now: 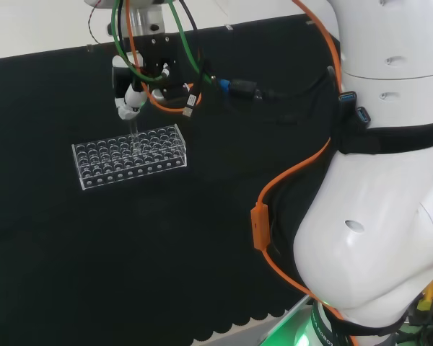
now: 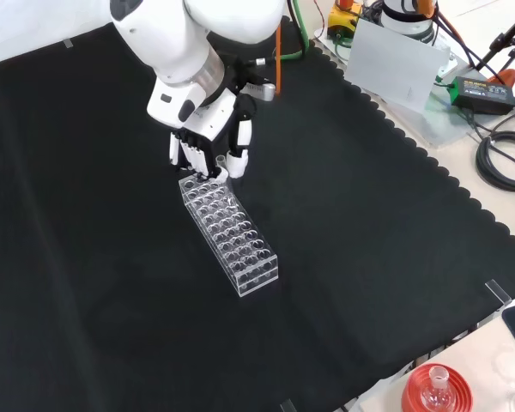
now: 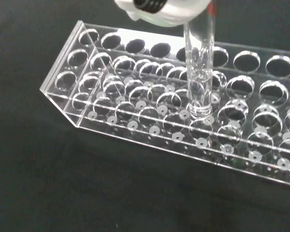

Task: Pick up the test tube.

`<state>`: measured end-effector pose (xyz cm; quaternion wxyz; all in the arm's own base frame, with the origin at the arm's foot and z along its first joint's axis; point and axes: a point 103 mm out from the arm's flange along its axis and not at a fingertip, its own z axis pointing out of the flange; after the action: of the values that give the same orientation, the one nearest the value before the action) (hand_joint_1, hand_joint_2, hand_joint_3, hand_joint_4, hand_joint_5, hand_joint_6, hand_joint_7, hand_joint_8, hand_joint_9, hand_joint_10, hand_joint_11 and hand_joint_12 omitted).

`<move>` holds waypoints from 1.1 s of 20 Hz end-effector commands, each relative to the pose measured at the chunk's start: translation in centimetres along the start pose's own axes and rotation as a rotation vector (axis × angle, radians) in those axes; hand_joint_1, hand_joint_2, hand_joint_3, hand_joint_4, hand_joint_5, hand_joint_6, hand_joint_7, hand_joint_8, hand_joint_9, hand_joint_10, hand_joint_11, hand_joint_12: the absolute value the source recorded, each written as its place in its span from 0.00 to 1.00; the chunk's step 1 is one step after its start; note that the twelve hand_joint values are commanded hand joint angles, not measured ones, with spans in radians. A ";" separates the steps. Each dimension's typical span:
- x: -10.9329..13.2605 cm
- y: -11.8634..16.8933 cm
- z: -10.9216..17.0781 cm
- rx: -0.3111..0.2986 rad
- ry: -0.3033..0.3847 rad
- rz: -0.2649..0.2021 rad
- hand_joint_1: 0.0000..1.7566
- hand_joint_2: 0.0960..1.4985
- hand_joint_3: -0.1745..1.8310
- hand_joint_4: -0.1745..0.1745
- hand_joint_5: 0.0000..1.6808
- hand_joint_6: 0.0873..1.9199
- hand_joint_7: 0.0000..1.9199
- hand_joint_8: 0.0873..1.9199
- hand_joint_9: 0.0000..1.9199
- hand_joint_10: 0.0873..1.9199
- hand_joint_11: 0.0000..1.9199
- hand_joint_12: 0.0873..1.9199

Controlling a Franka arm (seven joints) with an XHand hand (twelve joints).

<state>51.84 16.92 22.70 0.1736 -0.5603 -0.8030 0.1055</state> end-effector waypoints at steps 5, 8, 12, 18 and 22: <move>0.4 -0.5 -2.0 -0.016 -0.038 -0.005 0.80 0.64 0.07 0.00 0.72 0.29 0.70 0.33 0.63 0.18 0.36 0.63; 0.5 -0.8 -2.3 -0.017 -0.046 -0.008 0.80 0.64 0.07 0.00 0.72 0.29 0.70 0.33 0.63 0.18 0.36 0.63; 0.6 -1.1 -2.6 -0.023 -0.049 -0.010 0.80 0.64 0.07 0.00 0.72 0.28 0.70 0.32 0.63 0.18 0.36 0.63; 1.4 -3.5 -6.6 -0.083 -0.068 -0.012 0.80 0.64 0.07 0.00 0.72 0.28 0.70 0.32 0.63 0.18 0.36 0.63; 1.6 -4.8 -9.1 -0.113 -0.088 -0.012 0.80 0.65 0.07 0.00 0.72 0.28 0.70 0.32 0.63 0.17 0.36 0.63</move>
<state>51.47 16.96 29.41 0.1270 -0.5578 -0.8151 0.0917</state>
